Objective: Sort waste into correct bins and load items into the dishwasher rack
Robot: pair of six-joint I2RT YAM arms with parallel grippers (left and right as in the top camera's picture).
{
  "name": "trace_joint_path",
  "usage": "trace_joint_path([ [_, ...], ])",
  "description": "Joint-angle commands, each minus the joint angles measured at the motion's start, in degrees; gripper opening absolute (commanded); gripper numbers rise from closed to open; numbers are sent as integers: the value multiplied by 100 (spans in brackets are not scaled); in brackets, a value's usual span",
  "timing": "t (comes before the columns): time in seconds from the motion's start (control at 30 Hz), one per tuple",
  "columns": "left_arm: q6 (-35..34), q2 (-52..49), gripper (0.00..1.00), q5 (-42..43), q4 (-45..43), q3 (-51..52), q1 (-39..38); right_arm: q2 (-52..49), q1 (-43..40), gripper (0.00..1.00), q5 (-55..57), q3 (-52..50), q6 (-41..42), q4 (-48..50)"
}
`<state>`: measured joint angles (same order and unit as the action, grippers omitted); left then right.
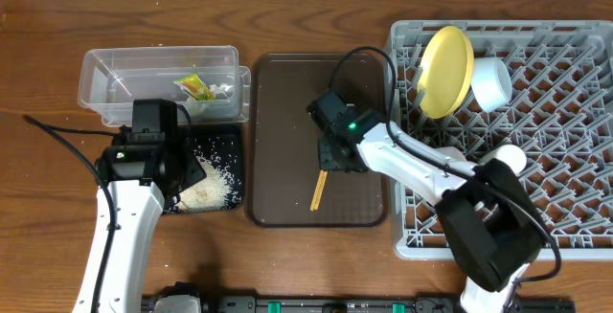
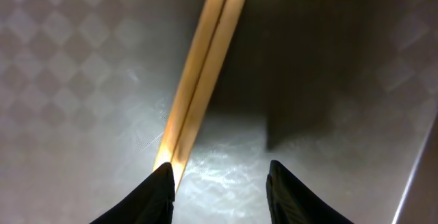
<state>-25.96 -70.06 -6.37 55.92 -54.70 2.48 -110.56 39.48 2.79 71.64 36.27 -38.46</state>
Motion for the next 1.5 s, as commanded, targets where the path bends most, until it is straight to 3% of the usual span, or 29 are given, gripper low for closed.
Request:
trace_joint_path([
  [0.0, -92, 50, 63, -11, 15, -94, 24, -195, 35, 42, 190, 46, 227, 7],
  [0.37, -92, 50, 63, -11, 17, -94, 24, -284, 35, 42, 72, 61, 291, 107],
  [0.73, -92, 50, 63, -11, 17, -94, 24, 382, 33, 44, 354, 168, 155, 299],
  [1.17, -92, 50, 63, -11, 17, -94, 24, -450, 221, 44, 173, 166, 352, 378],
  [1.33, -92, 50, 63, -11, 17, -94, 24, -472, 212, 26, 284, 166, 354, 284],
  [1.47, -92, 50, 63, -11, 17, -94, 24, -398, 188, 4, 297, 166, 356, 210],
])
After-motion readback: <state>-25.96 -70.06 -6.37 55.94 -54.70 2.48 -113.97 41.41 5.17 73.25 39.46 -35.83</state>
